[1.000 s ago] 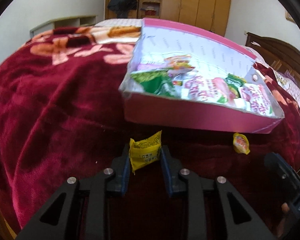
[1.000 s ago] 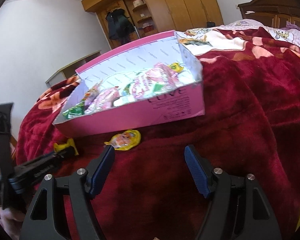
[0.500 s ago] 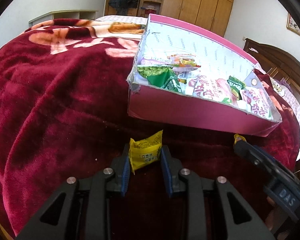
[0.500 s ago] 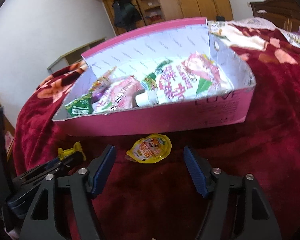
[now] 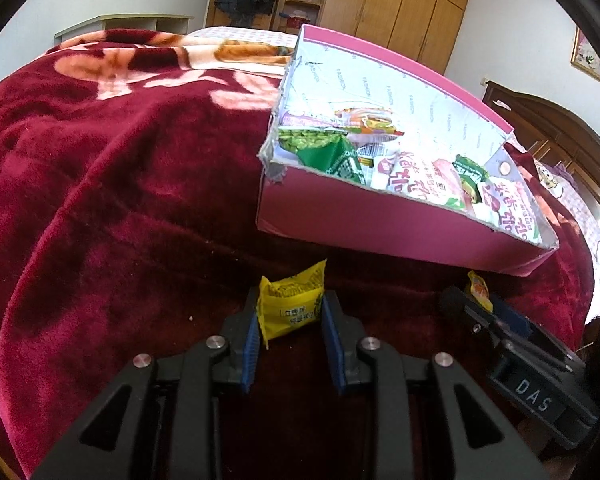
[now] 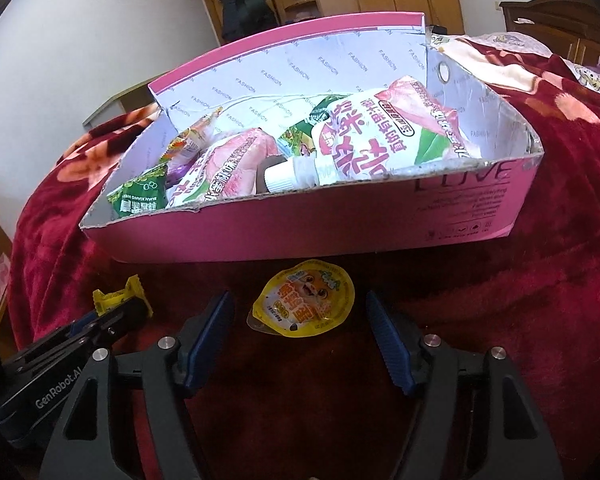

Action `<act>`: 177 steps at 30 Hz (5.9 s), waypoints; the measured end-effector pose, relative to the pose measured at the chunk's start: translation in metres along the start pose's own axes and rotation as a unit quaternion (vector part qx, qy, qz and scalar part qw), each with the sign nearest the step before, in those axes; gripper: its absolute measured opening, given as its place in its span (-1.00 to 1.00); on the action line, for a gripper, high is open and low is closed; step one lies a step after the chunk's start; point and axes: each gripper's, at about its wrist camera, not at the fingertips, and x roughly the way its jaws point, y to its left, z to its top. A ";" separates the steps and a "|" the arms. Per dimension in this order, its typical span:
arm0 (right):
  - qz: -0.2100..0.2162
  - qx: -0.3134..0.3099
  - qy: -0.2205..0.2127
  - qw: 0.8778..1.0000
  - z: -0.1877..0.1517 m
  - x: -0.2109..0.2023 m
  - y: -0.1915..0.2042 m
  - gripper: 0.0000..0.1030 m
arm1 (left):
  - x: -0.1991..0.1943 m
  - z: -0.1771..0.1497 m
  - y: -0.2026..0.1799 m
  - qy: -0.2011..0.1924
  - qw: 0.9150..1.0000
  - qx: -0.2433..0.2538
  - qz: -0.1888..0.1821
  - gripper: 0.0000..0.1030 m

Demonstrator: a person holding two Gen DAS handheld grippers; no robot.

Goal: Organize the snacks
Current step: 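Grasp the orange jelly cup with the right tool while the left tool holds the yellow candy, then carry the yellow candy with the left tool while the right tool carries the jelly cup into the box, then open the left tool releasing the yellow candy while the right tool releases the jelly cup, then raise both open tools out of the box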

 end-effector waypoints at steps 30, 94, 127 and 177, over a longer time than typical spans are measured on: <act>0.016 0.051 -0.038 0.998 -0.008 -0.010 -0.022 -0.33 | 0.003 -0.003 -0.002 -0.006 1.000 0.005 -0.005 -0.40; 0.062 -0.041 -0.122 0.990 0.044 -0.083 0.001 -0.33 | -0.045 0.083 -0.087 -0.098 0.989 0.099 -0.042 -0.48; 0.015 -0.022 -0.094 0.995 0.116 -0.006 -0.026 -0.33 | 0.054 0.138 -0.106 -0.050 0.994 0.100 -0.019 -0.47; 0.025 0.007 -0.113 0.993 0.028 -0.081 -0.009 0.39 | -0.044 0.050 -0.069 -0.058 0.995 0.072 0.028 0.43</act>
